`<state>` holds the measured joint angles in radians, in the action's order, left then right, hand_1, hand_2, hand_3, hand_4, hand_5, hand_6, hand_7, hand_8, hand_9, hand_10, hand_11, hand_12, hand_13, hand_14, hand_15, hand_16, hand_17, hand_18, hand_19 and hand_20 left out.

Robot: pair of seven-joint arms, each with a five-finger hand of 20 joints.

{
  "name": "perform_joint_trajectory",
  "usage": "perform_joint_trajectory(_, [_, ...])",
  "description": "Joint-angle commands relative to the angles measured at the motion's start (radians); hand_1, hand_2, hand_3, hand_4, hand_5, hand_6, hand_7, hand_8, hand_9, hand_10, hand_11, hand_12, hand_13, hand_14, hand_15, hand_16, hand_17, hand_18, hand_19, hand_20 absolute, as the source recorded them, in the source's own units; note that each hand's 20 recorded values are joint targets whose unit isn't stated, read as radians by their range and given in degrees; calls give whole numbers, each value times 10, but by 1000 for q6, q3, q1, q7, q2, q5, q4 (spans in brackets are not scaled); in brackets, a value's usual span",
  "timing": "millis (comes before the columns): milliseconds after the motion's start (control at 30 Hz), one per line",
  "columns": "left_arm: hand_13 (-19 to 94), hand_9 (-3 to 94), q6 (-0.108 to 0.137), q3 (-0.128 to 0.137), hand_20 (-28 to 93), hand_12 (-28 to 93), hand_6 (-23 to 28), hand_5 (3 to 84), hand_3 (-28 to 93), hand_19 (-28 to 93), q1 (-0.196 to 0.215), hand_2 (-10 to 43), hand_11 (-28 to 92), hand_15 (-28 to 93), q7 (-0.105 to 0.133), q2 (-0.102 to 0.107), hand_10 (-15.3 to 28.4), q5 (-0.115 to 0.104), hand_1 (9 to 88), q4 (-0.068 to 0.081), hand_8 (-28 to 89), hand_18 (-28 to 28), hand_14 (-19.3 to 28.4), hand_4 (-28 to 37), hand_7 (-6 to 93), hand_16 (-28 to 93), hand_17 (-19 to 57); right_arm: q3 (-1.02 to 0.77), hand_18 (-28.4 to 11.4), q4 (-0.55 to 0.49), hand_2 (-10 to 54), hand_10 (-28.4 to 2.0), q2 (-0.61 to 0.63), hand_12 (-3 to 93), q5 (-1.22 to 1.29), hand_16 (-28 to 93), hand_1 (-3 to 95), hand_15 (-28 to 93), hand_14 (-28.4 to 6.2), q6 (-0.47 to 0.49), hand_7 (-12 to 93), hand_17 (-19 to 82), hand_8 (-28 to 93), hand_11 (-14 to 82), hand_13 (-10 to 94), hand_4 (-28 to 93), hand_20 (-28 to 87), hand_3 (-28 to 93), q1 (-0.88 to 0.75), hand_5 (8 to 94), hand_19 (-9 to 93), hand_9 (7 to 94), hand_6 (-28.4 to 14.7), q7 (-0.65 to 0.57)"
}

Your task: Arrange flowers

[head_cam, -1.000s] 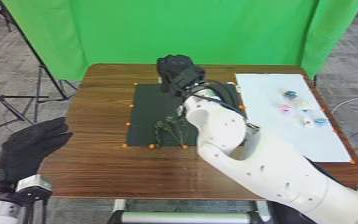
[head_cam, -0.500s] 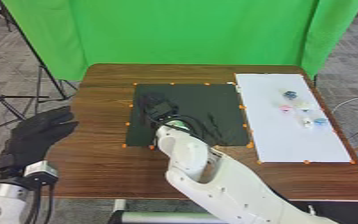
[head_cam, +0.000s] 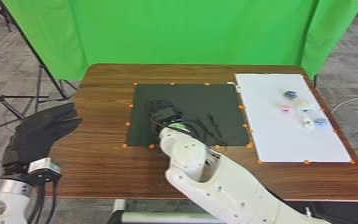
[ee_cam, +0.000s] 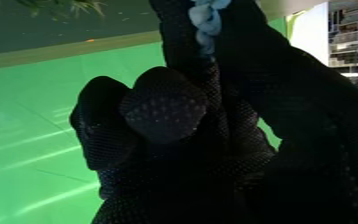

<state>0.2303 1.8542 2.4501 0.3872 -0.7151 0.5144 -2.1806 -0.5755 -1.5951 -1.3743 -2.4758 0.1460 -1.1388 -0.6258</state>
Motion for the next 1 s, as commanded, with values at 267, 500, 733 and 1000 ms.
perform_joint_trajectory(267, [257, 382, -8, -10, 98, 99, 137, 475, 823, 582, -16, 52, 292, 611, -5, 17, 213, -2, 279, 4, -91, 235, 284, -150, 159, -137, -98, -3, -144, -26, -95, -114, -36, 274, 12, 247, 471, 683, -52, 6, 264, 629, 73, 257, 840, -283, 379, 719, -7, 740, 932, 859, -45, 10])
perform_joint_trajectory(500, [256, 382, -15, -13, 99, 101, 135, 473, 822, 580, -28, 52, 286, 605, -20, 11, 210, 7, 280, 6, -88, 235, 282, -149, 154, -135, -99, -3, -144, -27, -95, -125, -37, 245, 12, 248, 437, 686, -58, 30, 251, 626, 66, 282, 835, -283, 377, 753, -12, 737, 932, 848, -46, -2])
perform_joint_trajectory(733, [256, 382, -8, -17, 100, 104, 135, 472, 822, 579, -29, 52, 286, 604, -18, 20, 211, 1, 281, 6, -87, 234, 283, -149, 152, -133, -98, -12, -145, -15, -95, -135, -47, 202, 5, 243, 404, 692, -63, 34, 242, 621, -18, 311, 823, -283, 371, 765, -8, 725, 932, 832, -45, -10])
perform_joint_trajectory(1000, [256, 383, -16, -15, 102, 104, 137, 475, 820, 578, -37, 51, 287, 606, -33, 9, 214, 12, 282, 7, -87, 234, 283, -146, 153, -133, -98, -8, -141, -14, -95, -145, -47, 196, 13, 234, 377, 680, -67, 21, 246, 612, -112, 304, 814, -283, 329, 755, 0, 703, 932, 813, -50, -16])
